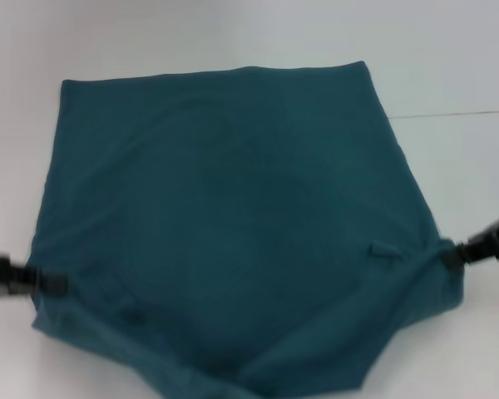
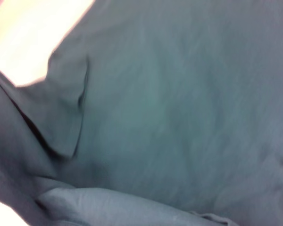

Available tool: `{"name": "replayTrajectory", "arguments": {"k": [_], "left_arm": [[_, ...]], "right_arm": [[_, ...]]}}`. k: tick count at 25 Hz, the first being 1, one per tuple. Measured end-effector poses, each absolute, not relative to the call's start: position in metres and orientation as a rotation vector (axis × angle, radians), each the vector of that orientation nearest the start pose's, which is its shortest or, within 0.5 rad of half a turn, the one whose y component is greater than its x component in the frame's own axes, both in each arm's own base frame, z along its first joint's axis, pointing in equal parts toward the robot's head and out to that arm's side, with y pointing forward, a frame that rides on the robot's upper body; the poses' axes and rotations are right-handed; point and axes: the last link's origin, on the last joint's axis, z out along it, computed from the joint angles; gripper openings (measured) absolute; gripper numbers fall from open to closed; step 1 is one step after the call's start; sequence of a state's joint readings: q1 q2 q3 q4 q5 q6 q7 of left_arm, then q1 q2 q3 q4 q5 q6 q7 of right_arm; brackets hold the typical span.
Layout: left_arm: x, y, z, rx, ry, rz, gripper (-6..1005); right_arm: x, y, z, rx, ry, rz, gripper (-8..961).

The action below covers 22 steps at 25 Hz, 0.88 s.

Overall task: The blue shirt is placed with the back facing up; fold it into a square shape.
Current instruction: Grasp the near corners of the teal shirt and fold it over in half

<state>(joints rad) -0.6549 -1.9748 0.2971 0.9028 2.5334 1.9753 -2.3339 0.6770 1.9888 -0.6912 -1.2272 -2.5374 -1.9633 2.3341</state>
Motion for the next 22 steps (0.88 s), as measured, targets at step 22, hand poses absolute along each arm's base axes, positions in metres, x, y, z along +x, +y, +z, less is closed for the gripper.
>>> {"name": "replayTrajectory", "arguments": {"k": [22], "left_arm": [[-0.257, 0.402, 0.078, -2.206, -1.441, -0.714, 27]], "right_arm": [[0.226, 0.413, 0.117, -2.286, 1.291, 0.339, 67]]}}
